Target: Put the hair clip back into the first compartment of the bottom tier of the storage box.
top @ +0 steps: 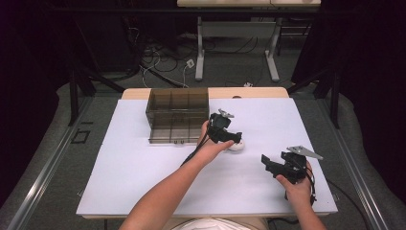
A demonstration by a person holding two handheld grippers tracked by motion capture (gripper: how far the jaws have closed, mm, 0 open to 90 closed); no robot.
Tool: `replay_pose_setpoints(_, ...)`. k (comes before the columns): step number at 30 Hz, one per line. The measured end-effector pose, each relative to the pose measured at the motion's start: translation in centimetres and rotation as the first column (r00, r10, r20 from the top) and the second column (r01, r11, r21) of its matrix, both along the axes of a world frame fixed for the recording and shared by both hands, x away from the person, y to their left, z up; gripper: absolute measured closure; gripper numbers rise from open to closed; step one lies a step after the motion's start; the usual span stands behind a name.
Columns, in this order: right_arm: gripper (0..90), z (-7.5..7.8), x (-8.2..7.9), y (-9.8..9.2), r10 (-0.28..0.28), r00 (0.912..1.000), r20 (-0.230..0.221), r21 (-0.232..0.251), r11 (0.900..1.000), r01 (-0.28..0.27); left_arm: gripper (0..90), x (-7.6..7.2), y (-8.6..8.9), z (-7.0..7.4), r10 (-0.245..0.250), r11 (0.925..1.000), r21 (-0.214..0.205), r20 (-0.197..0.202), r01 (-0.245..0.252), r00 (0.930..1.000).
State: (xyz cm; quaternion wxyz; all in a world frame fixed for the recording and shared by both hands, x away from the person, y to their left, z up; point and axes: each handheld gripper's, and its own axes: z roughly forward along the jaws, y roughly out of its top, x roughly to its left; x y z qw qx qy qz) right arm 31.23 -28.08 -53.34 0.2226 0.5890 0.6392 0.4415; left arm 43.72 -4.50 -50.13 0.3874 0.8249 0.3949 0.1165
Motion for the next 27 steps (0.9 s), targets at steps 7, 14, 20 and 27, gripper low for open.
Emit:
replay_pose_setpoints(7, 15.2, 0.0, 0.1, -0.2, 0.004, 0.9999, -0.012, -0.001, 1.0000, -0.004, 22.4, 0.4, -0.8, -0.8, -0.004, 1.0000, -0.002, -0.020, 0.004, 0.9998)
replay_pose_setpoints(14, 15.2, -0.1, 0.0, -0.4, -0.005, 0.9998, -0.017, 0.003, 1.0000, 0.005, 23.1, 1.0, -1.2, -1.8, 0.002, 0.9999, 0.014, -0.035, -0.001, 0.9994)
replay_pose_setpoints(20, 15.2, -0.1, -0.1, -0.7, -0.022, 0.9997, -0.003, 0.011, 0.9997, 0.022, 23.3, 0.9, -1.4, -1.9, -0.002, 0.9998, 0.018, -0.038, 0.003, 0.9993)
replay_pose_setpoints(27, 15.3, -0.1, -0.2, -0.8, -0.018, 0.9998, -0.006, 0.011, 0.9998, 0.018, 23.0, 0.8, -1.6, -2.2, -0.031, 0.9992, 0.026, -0.042, 0.032, 0.9986)
